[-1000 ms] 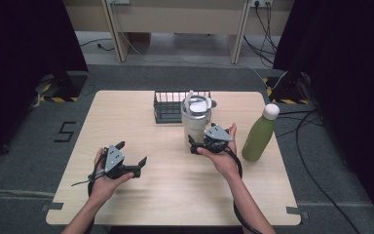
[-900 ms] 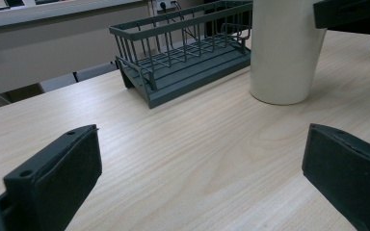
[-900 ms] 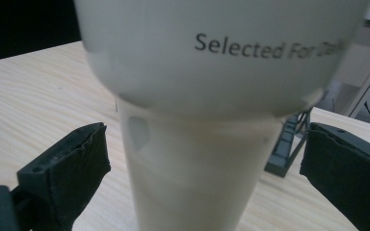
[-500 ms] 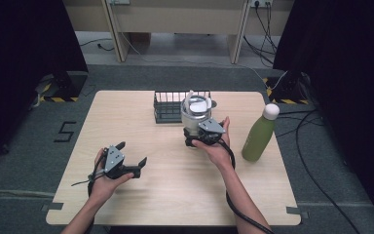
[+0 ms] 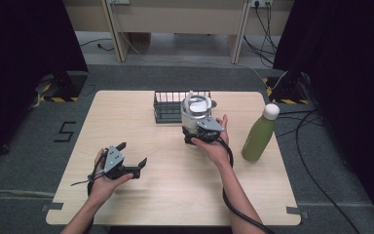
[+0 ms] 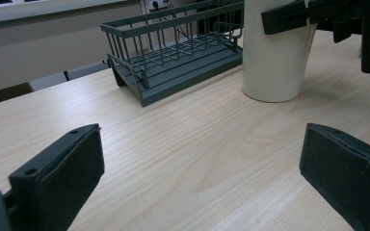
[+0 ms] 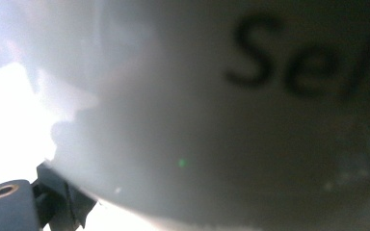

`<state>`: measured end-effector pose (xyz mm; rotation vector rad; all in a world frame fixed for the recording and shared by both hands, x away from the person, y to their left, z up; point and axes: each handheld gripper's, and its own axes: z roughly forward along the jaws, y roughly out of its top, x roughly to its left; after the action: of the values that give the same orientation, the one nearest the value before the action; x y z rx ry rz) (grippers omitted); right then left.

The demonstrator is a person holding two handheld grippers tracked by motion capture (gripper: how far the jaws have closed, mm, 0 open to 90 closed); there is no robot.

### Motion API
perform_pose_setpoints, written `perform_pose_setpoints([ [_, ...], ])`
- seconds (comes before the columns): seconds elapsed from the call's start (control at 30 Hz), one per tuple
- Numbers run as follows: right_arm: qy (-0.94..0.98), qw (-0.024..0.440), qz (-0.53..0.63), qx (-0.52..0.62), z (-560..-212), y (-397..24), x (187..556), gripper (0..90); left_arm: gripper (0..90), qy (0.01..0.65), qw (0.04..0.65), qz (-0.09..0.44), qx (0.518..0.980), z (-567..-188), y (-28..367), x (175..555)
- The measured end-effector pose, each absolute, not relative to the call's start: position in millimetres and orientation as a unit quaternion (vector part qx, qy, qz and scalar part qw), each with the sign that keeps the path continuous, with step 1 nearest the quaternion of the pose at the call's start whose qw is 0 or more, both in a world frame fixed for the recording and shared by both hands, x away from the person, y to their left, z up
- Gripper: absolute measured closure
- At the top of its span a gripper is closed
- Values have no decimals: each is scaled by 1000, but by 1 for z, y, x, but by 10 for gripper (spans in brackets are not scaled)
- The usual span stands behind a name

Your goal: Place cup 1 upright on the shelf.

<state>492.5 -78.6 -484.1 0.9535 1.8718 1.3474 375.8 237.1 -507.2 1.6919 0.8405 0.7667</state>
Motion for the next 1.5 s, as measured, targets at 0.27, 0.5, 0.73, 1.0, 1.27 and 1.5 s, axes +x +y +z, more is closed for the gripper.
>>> perform_pose_setpoints([
  [0.27,707,325,514,361,-485,-78,489,98,13,341,524,318,713,-508,235,372],
  [0.5,708,312,517,366,-482,-74,489,99,16,349,525,324,705,-507,240,372],
  [0.73,700,314,526,367,-472,-72,490,99,16,359,525,329,698,-505,243,372],
  [1.0,685,324,536,372,-452,-74,497,100,16,359,528,330,695,-504,245,370],
  [1.27,674,324,544,380,-436,-75,507,100,18,361,528,329,695,-505,244,371],
  [1.5,666,328,550,383,-418,-75,518,100,19,360,528,329,695,-504,244,370],
])
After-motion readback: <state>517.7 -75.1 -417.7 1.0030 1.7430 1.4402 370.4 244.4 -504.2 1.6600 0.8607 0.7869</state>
